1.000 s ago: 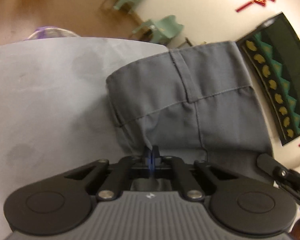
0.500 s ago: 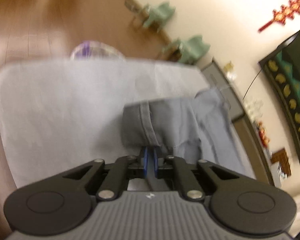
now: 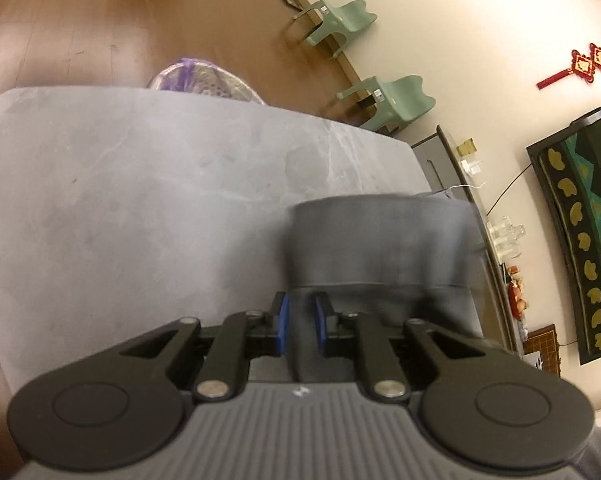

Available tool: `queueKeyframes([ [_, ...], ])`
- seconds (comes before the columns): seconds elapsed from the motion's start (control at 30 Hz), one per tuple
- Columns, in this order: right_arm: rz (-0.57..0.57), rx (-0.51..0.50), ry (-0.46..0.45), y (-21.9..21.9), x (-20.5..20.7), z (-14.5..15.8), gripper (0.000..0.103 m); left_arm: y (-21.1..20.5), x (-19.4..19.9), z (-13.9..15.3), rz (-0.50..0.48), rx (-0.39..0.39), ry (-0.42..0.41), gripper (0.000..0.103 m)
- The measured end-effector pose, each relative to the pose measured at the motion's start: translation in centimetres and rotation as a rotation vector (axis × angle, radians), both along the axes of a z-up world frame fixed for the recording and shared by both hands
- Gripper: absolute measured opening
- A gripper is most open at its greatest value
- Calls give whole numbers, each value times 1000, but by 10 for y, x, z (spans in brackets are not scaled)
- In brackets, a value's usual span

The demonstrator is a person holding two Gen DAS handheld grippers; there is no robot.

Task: Fold clothes
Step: 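Hold the shirt with the right gripper while the left gripper grasps the folded cuff end, then open both grippers and release the shirt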

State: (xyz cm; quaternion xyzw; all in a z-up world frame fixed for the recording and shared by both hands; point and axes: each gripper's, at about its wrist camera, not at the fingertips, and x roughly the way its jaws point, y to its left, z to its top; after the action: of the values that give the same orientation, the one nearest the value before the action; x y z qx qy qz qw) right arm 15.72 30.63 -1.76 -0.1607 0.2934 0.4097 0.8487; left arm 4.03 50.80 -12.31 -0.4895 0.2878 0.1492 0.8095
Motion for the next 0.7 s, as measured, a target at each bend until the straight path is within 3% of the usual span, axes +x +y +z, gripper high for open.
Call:
queueKeyframes([
  [0.07,26,-7,-72,-4,-12,6,1,-5,8,7,-28,17,-22,15],
  [0.13,35,-79,-188,-2,-25,3,1,-13,16,15,-57,51,-39,21],
  [0.23,55,-198,-335,5,-42,-8,1,-18,32,16,-80,88,9,24],
  [0.33,97,-340,-495,18,-62,-32,2,-15,52,3,-70,85,129,13],
  [0.37,103,-347,-505,19,-66,-36,2,-14,55,0,-67,88,148,3],
  [0.43,106,-330,-481,20,-67,-41,8,-15,59,0,-67,108,163,3],
  [0.5,109,-313,-457,21,-68,-45,13,-10,50,0,-56,68,159,3],
  [0.53,111,-282,-407,18,-65,-44,16,-6,44,0,-50,48,150,4],
  [0.57,110,-225,-338,12,-61,-40,19,-1,37,1,-43,32,136,11],
  [0.7,80,-61,-171,-9,-50,-26,19,10,3,13,-61,22,37,11],
])
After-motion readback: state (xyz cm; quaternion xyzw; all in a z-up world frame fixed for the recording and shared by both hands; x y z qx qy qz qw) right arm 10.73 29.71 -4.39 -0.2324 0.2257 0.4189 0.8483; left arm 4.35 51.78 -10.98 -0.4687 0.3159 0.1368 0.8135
